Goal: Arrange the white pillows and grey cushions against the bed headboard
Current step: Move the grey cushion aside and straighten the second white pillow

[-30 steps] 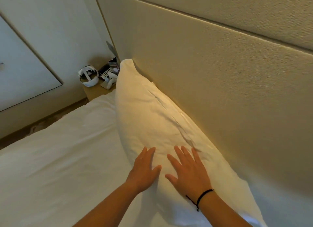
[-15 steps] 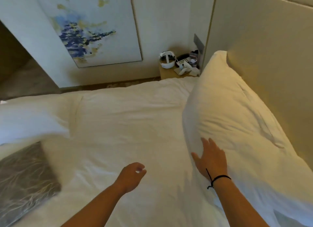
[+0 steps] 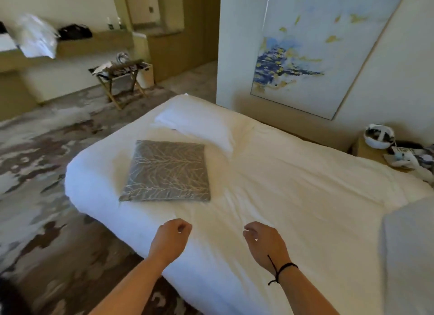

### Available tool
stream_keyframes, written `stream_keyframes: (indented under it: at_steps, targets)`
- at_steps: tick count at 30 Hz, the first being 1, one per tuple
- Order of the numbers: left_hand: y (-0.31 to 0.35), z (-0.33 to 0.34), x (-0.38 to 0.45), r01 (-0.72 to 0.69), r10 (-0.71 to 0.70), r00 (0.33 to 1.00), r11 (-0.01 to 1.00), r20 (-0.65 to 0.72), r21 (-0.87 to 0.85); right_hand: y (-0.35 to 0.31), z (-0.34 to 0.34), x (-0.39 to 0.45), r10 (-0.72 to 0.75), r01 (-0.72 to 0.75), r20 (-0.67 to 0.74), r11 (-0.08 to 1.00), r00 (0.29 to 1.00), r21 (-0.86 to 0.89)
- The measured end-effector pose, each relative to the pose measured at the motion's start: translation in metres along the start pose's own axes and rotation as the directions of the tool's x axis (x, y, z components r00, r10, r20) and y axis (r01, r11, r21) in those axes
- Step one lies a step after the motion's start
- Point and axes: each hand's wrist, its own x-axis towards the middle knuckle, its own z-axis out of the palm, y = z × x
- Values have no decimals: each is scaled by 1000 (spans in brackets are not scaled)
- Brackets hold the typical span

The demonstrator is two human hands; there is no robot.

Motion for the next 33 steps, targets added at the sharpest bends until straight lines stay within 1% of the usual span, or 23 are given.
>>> stream_keyframes:
  at_steps: [3,6,9,12,14,16,19,22,25,29,33]
  targets:
    - [-30,-39,1,44,-45,997,999,-60,-24,-42,24,11,-40,39,38,999,998,7]
    - [-48,-66,15,59,-66,993,996,-101,-68,-67,42,28,-71,72,89,997,994,-10]
    - [-61,-78,31,61,-72,989,994,-128,-90,-79,57,57,-51,52,114,999,992,-11]
    - [-81,-88,48,106,-118,981,991,-153,-84,-93,83,96,-19,15,122,999,992,31]
    - [-99,-104,69,163,-175,965,984,-194,-77,-111,111,126,-21,9,146,996,989,85]
    - [-114,-128,100,211,-221,941,975,-254,-66,-135,141,159,-60,40,170,992,984,118]
    - [-127,-166,162,255,-246,917,967,-313,-15,-172,170,214,-109,77,212,985,971,152]
    - [-121,-192,220,259,-230,927,964,-297,60,-196,172,268,-99,59,242,984,965,168]
    - [-109,-200,276,233,-210,938,971,-277,50,-201,165,323,-62,34,210,990,976,135]
    - [-107,-183,342,231,-223,955,973,-195,19,-182,166,377,31,-40,186,998,982,44]
    - [-116,-150,420,146,-137,984,986,-112,78,-162,181,426,131,-117,226,990,965,-75]
